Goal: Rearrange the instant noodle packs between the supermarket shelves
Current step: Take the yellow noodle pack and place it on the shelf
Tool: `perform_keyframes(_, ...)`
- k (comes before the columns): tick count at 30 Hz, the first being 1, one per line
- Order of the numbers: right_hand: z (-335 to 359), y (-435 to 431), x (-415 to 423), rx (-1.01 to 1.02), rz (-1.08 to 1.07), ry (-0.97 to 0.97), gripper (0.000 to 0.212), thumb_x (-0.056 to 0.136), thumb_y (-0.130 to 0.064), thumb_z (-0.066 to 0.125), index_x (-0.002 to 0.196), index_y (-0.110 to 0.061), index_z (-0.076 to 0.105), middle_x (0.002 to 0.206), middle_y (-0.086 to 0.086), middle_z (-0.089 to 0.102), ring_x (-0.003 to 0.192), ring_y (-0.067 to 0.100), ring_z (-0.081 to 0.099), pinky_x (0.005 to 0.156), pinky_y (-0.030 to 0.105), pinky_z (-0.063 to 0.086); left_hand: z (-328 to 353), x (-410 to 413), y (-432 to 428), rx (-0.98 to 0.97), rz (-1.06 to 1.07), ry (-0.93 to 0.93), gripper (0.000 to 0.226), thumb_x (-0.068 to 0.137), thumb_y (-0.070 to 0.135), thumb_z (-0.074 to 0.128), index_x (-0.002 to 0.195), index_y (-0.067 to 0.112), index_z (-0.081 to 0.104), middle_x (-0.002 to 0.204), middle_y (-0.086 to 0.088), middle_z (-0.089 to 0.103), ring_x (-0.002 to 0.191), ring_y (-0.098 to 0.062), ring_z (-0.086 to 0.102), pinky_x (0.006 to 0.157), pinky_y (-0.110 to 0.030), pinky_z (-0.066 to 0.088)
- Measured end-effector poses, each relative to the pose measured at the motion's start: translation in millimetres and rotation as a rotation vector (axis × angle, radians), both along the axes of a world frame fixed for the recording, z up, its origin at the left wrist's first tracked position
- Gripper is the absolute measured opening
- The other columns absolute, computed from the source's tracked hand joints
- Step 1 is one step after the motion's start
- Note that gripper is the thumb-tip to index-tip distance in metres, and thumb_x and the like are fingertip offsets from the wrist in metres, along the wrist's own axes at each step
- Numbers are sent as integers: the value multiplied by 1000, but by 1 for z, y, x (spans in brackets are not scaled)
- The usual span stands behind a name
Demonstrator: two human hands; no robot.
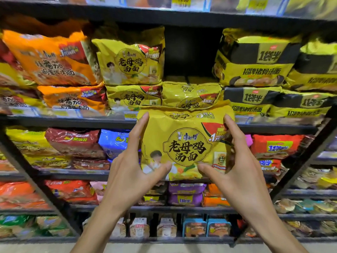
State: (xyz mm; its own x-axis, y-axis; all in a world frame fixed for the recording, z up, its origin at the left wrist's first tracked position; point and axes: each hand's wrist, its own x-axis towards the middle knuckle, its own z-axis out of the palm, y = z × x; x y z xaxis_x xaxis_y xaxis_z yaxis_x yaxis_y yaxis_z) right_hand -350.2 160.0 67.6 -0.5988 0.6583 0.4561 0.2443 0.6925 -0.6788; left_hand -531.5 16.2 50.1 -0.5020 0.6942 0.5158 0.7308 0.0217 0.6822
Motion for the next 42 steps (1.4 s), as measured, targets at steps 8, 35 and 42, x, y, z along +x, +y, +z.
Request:
perform_keyframes(8, 37, 33, -27, 176, 6, 166, 112, 75, -21, 86, 152, -53, 11, 154, -30, 25, 122, -29, 36, 88, -8, 28, 38, -27, 40, 195, 3, 152, 108, 74, 32, 89, 152, 48, 16, 139, 61, 14, 108, 44, 26, 84, 9, 28)
perform_keyframes(35, 51, 169, -115, 434, -28, 311, 111, 73, 0, 82, 150, -43, 15, 137, 9, 42, 87, 19, 56, 69, 29, 54, 63, -88, 173, 379, 129, 240, 108, 76, 3, 84, 146, 41, 11, 142, 54, 14, 109, -9, 59, 84, -37, 54)
perform_keyframes(42, 55, 189, -117, 290, -1, 350, 112, 77, 2, 77, 149, -53, 11, 147, 9, 37, 98, -23, 48, 77, 0, 44, 78, -93, 191, 373, 105, 332, 103, 77, 7, 84, 149, 35, 17, 150, 42, 21, 98, -9, 61, 77, -30, 53)
